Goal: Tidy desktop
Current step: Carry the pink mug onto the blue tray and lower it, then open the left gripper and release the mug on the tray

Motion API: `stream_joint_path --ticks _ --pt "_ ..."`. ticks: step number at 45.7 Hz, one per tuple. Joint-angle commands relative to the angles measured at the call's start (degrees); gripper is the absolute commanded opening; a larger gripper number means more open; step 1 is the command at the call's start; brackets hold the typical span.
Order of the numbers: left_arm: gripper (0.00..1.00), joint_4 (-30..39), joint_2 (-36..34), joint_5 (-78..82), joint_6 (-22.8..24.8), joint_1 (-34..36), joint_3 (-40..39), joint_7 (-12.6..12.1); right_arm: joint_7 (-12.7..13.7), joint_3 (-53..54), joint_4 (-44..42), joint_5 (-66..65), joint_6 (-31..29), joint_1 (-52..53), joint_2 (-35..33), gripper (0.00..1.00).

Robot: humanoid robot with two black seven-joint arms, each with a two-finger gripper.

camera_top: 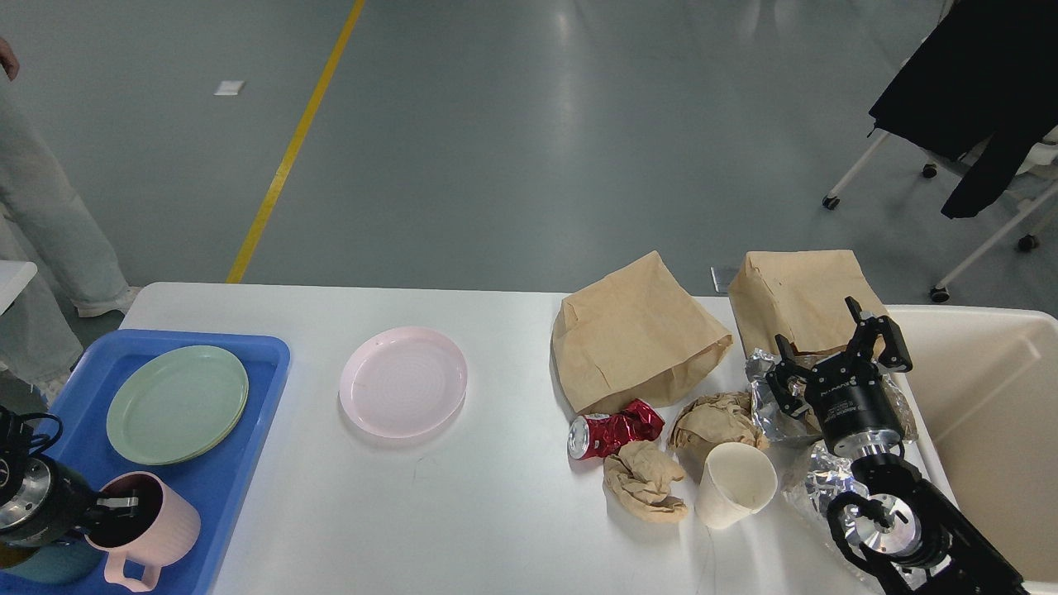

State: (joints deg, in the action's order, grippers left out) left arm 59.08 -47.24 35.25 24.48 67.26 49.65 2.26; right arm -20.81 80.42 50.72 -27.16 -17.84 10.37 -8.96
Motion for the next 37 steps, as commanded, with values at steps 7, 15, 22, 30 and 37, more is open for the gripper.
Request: stream_joint_path --ticks 7,15,22,30,37 --pt "0.17 0.07 0.22 -0.10 -0.13 -0.02 -0.08 0.03 -0.02 0.00 -0.01 0.00 -0.01 0.00 0.00 1.00" --pt "0.72 0.07 0.65 -2.63 -1.01 -0.02 -0.08 0.11 -0.02 0.00 -0.01 0.00 -0.01 0.00 0.00 1.00" --pt "0.93 0.07 1.10 -9.93 -2.15 -0.11 0.63 -0.06 -0.02 0.00 -0.01 0.00 -0.01 0.00 0.00 1.00" --pt "0.95 0.07 1.10 -11.35 -1.89 -0.20 0.71 -0.15 0.07 0.00 -0.01 0.00 -0.01 0.00 0.00 1.00" --pt "0.96 0.16 1.10 -11.43 -1.63 -0.11 0.80 -0.24 -0.02 0.00 -0.01 0.00 -0.01 0.00 0.00 1.00"
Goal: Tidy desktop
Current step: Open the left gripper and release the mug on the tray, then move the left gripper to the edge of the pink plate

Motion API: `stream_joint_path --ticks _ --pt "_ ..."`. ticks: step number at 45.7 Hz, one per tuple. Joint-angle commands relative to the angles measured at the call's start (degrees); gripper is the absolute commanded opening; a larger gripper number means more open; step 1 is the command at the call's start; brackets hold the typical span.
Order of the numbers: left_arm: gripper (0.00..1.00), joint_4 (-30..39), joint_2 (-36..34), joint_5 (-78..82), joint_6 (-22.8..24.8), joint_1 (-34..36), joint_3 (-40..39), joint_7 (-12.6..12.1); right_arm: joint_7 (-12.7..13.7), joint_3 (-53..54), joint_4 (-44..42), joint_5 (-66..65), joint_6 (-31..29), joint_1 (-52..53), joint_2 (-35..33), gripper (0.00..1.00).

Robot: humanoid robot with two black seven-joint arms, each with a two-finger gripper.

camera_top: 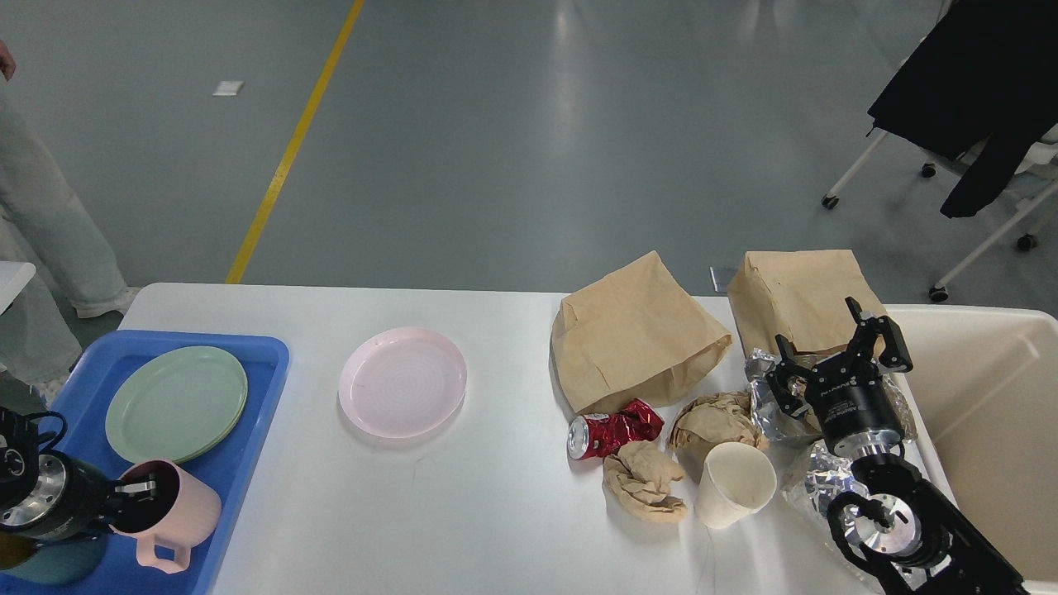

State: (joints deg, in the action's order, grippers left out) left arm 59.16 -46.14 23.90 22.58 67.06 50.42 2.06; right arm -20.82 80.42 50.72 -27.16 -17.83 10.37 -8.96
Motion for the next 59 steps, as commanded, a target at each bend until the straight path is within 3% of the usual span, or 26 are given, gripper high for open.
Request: stream_joint_path --ticks 1,14,25,35,44,53,59 --pt "0.96 0.08 0.00 -0.08 0.18 0.08 0.11 0.05 -0.01 0.00 0.00 0.00 0.07 0.00 0.00 1.00" --pt "0.91 1.05 -0.18 -9.30 -0.61 0.35 1.86 -0.56 -0.01 0.00 0.00 0.00 0.07 0.00 0.00 1.00" --pt "0.95 1.40 -0.62 -9.31 0.62 2.71 3.71 -0.65 -0.01 0.00 0.00 0.00 -0.02 0.00 0.00 1.00" --pt "0.96 2.81 0.00 -10.36 11.24 17.73 16.98 0.14 0.08 0.00 0.00 0.00 -0.02 0.00 0.00 1.00" --pt "0.96 5.44 4.39 -10.98 18.81 29.25 23.31 -0.30 -0.01 0.00 0.00 0.00 -0.02 0.00 0.00 1.00" --pt "0.96 14.31 13.87 -17.38 18.73 43.49 31.83 -0.30 -0.01 0.00 0.00 0.00 -0.02 0.00 0.00 1.00" --pt "0.95 22.30 24.68 -23.63 18.02 53.50 33.86 -0.39 -0.01 0.00 0.00 0.00 -0.02 0.00 0.00 1.00"
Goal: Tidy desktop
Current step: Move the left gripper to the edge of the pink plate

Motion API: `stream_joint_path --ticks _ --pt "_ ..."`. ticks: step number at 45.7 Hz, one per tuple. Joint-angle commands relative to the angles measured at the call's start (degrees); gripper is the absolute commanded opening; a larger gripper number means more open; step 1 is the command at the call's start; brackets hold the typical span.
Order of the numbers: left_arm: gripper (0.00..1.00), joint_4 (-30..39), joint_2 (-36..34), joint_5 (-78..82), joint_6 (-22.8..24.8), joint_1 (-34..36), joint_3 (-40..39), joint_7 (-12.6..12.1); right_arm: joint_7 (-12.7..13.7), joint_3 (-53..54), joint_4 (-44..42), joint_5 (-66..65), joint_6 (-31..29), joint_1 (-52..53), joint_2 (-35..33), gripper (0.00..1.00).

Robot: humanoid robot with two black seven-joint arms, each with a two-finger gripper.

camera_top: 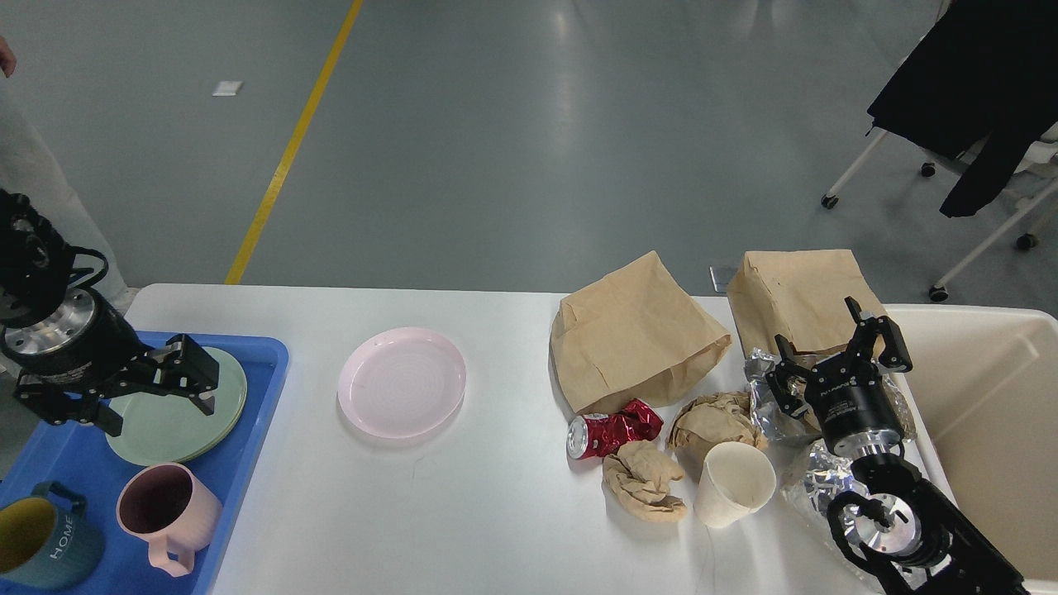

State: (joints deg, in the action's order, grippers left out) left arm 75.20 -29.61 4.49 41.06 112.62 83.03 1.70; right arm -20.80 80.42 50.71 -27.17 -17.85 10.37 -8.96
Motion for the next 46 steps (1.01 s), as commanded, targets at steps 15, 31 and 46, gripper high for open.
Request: stream_joint_path --ticks 15,31,46 --pt "0.94 20.86 26.96 -17.23 -5.37 29.06 -1.29 0.06 -0.03 0.00 0.00 0.01 0.00 0.00 0.00 1.00" --pt "0.96 20.60 25.13 -18.82 -5.81 25.21 -1.38 -0.21 -0.03 0.00 0.00 0.01 0.09 0.00 0.00 1.00" --pt "0.96 11.91 12.56 -19.70 -12.92 8.25 -1.90 0.14 -0.03 0.00 0.00 0.01 0.00 0.00 0.00 1.00"
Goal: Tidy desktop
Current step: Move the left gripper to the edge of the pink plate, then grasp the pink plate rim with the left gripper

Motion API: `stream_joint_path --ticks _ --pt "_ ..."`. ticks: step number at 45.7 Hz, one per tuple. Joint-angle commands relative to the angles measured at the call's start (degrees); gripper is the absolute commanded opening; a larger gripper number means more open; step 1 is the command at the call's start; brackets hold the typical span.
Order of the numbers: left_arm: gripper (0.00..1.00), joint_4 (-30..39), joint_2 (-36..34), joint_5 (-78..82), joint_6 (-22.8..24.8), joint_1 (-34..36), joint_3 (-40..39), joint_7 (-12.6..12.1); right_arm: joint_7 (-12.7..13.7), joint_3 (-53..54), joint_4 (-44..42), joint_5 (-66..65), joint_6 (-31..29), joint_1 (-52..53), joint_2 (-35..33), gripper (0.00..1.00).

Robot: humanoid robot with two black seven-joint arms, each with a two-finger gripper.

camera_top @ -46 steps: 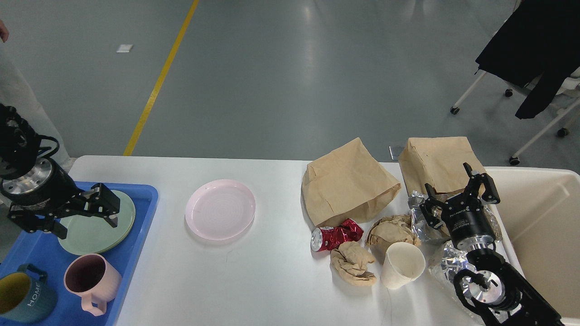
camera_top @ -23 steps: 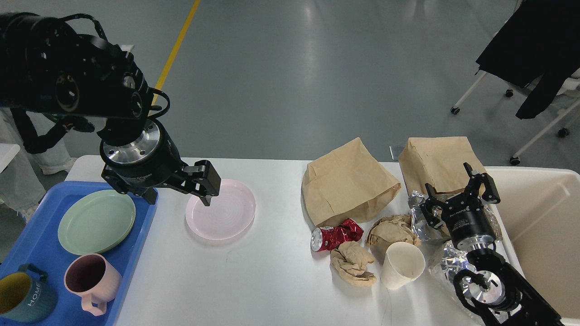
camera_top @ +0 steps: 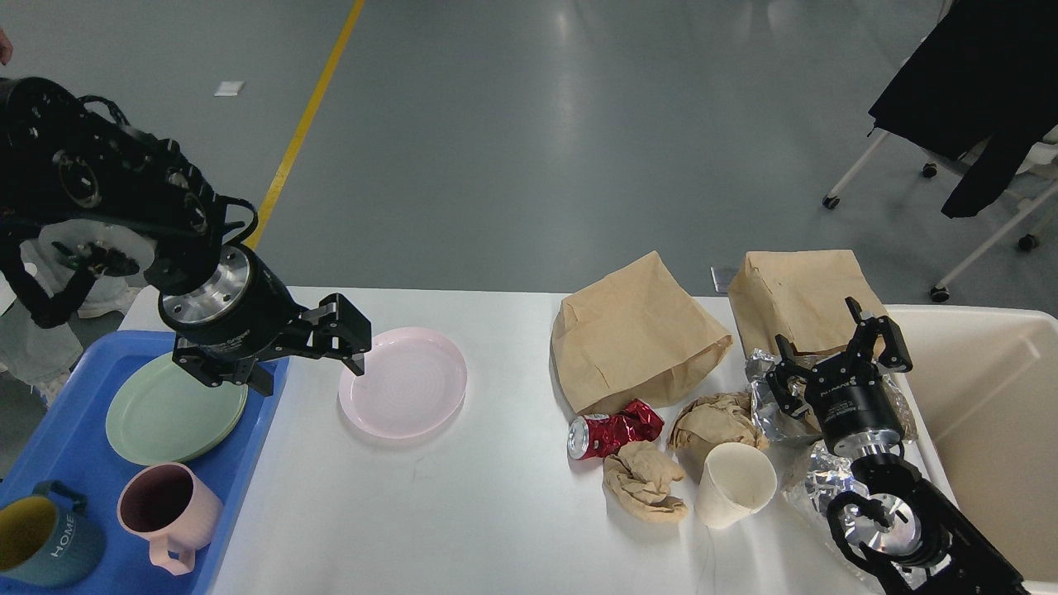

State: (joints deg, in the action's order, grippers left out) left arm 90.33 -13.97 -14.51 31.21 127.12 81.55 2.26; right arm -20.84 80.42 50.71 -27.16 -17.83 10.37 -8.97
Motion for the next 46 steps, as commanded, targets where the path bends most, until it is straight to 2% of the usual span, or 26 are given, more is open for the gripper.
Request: stream_joint_path --ticks 1,5,10,13,17,20,25,30,35,46 --pt "0.96 -3.58 -3.51 -0.96 -4.04 -7.93 -0.43 -0.50 0.01 0.00 0.01 0.00 -0.01 0.00 0.00 1.00" --pt "0.96 -5.51 -5.01 -3.85 -9.40 -14.96 -1.92 -0.67 0.01 0.00 0.01 0.00 -0.01 0.00 0.00 1.00" --pt "0.95 -7.53 -5.80 -10.44 -19.50 -22.25 -5.26 -1.02 0.01 0.00 0.01 0.00 0.07 0.00 0.00 1.00" --pt "0.95 -9.63 -7.20 -14.13 -25.92 -27.09 -8.15 -2.34 0.01 0.00 0.01 0.00 -0.01 0.00 0.00 1.00" --pt "0.95 -14.38 -7.82 -15.29 -31.38 -33.94 -14.83 -5.94 0.01 0.00 0.01 0.00 -0.01 0.00 0.00 1.00" --pt "0.95 -18.51 -7.65 -14.94 -31.82 -38.78 -20.10 -7.26 0.01 0.00 0.01 0.00 -0.01 0.00 0.00 1.00" --pt "0.96 -24.66 -7.82 -14.15 -32.18 -46.87 -26.17 -7.18 0.01 0.00 0.01 0.00 -0.01 0.00 0.00 1.00" --pt "0.96 -31.17 -7.56 -13.18 -31.65 -51.62 -29.86 -7.09 0.01 0.00 0.01 0.00 -0.01 0.00 0.00 1.00" --pt "0.96 -34.51 -6.24 -11.51 -32.17 -56.01 -33.74 -7.09 0.01 0.00 0.01 0.00 -0.01 0.00 0.00 1.00" --pt "0.94 -38.29 -3.08 -10.54 -32.26 -58.04 -35.58 -6.83 0.01 0.00 0.01 0.00 0.07 0.00 0.00 1.00"
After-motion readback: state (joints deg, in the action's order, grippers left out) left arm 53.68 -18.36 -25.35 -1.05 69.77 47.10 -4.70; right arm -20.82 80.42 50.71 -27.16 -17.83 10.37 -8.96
